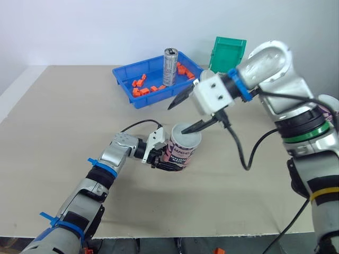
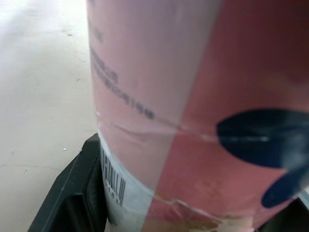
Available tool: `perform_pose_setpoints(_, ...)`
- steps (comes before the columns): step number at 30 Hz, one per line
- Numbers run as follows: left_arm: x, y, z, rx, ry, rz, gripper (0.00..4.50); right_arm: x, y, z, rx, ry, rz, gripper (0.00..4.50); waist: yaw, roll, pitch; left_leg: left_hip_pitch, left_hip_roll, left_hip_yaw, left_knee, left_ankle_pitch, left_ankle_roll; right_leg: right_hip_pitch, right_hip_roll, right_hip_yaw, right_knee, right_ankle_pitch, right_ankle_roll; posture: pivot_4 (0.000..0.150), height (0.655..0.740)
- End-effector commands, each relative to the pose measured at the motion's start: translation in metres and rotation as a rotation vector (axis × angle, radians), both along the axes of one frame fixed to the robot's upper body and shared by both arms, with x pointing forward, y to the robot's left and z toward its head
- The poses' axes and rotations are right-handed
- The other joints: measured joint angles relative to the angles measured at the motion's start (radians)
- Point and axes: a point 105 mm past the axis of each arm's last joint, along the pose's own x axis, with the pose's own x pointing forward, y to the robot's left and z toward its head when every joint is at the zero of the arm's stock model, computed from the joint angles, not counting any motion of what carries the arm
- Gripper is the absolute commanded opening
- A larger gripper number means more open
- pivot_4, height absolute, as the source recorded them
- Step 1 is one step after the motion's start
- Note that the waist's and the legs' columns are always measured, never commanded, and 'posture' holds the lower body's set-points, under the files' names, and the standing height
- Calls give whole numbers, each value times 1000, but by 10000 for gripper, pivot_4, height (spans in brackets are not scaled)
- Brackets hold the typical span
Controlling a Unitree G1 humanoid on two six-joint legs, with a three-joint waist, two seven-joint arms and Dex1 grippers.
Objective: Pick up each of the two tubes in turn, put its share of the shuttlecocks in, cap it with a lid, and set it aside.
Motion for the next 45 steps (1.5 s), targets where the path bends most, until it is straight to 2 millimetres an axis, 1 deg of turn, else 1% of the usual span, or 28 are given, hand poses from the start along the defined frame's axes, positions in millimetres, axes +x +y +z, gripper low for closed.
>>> perform_pose_setpoints(1,3,17,-20,92,35,54,28960,-18,-10,20,31,35,45,23266,0,0,0,-1,0,0,-1,0,0,0,0,0,0,-1,0,1500,7400)
perform_pose_setpoints(2,3,16,-20,93,35,53,28960,-19,-12,16,14,36,46,18441,0,0,0,-1,0,0,-1,0,0,0,0,0,0,-1,0,1500,7400)
perform_pose_setpoints(4,3,16,-20,93,34,52,28960,-21,-12,9,-5,46,53,6525,0,0,0,0,0,1,-2,0,0,-1,0,1,0,-1,0,1500,7400)
perform_pose_setpoints(6,4,16,-20,93,33,50,28960,-25,-10,4,-12,66,68,1061,0,0,0,0,0,1,-3,0,0,-1,0,1,0,-1,0,1500,7400)
perform_pose_setpoints(9,4,16,-19,93,32,48,28960,-24,-4,-5,-23,73,82,1061,0,0,0,0,0,1,-2,0,0,-1,0,1,0,-1,0,1500,7400)
perform_pose_setpoints(13,4,16,-18,92,30,47,28960,-17,3,-30,-93,57,80,1061,-1,0,0,0,0,1,-2,0,0,-1,0,1,0,-1,1,1500,7400)
perform_pose_setpoints(17,4,17,-17,89,30,50,28960,-12,3,-58,-212,19,92,1061,-1,-2,-1,-1,0,1,-2,0,0,-1,0,1,0,-1,1,1500,7400)
perform_pose_setpoints(19,5,17,-16,86,29,53,28960,-9,2,-66,-246,2,98,1061,-1,-2,-2,1,0,0,-3,0,0,0,0,0,0,-1,0,1500,7400)
perform_pose_setpoints(21,5,17,-14,80,28,56,28960,-9,4,-65,-232,-1,102,1061,-1,-3,-2,3,0,0,-3,0,0,0,1,0,0,-1,0,1500,7400)
perform_pose_setpoints(23,7,17,-11,64,31,63,28960,-12,8,-48,-138,32,106,1061,-1,-4,-3,4,0,0,-3,0,0,1,1,0,0,0,-1,1500,7400)
perform_pose_setpoints(24,7,16,-10,61,32,65,28960,-13,9,-43,-114,41,107,1061,-2,-4,-3,4,0,0,-3,0,0,1,1,0,0,0,-2,1500,7400)
perform_pose_setpoints(25,7,16,-10,59,33,65,28960,-16,8,-33,-64,72,105,1061,-2,-4,-3,4,0,1,-3,0,0,1,1,1,0,0,-3,1500,7400)
perform_pose_setpoints(27,6,16,-11,59,32,64,28960,-20,6,-21,-7,115,96,1061,-2,-4,-2,4,0,1,-3,0,0,0,1,1,0,0,-4,1500,7400)
perform_pose_setpoints(28,6,16,-11,57,32,63,28960,-17,-1,-9,55,144,48,3587,-2,-4,-2,4,0,1,-3,0,0,0,1,1,0,0,-3,1500,7400)
perform_pose_setpoints(30,4,15,-11,50,35,62,28960,-13,-14,6,138,189,-23,10245,-2,-4,-2,1,0,0,-3,0,0,-2,1,1,0,1,-2,1500,7400)
perform_pose_setpoints(32,3,15,-11,45,37,62,28960,-15,-24,16,210,218,-62,19465,0,-4,-2,-1,0,0,-3,0,0,-2,1,1,0,0,0,1500,7400)
perform_pose_setpoints(35,2,15,-11,31,36,65,28960,-20,-41,23,301,252,-123,33839,2,-4,-2,-1,-1,-1,-5,0,0,-2,0,1,-1,-3,0,1500,7400)
perform_pose_setpoints(36,2,15,-10,21,33,64,28960,-21,-49,22,331,266,-155,39318,1,-4,-2,-1,-1,-1,-6,0,0,-2,0,1,-1,-3,0,1500,7400)
perform_pose_setpoints(37,1,14,-9,14,30,63,28960,-20,-56,18,351,277,-198,43326,2,-4,-2,-1,-1,-1,-6,0,0,-2,0,1,-1,-3,0,1500,7400)
perform_pose_setpoints(38,1,14,-9,7,26,63,28960,-20,-64,12,361,287,-238,44435,2,-4,-2,-1,-1,-2,-7,0,0,-2,0,1,-1,-4,0,1500,7400)
perform_pose_setpoints(41,0,14,-6,-17,16,62,28960,-18,-81,-11,382,322,-366,44435,2,-4,-2,-1,-2,-2,-8,0,0,-2,0,1,-1,-4,0,1500,7400)
perform_pose_setpoints(42,-1,13,-5,-28,15,63,28960,-20,-85,-20,387,339,-399,44435,2,-4,-2,-1,-2,-2,-8,0,0,-2,0,1,-1,-4,0,1500,7400)
perform_pose_setpoints(45,0,13,2,-74,-1,72,28960,-27,-86,-38,408,365,-451,44435,1,-4,-2,-1,-2,-1,-8,0,0,-2,0,2,-1,-4,1,1500,7400)
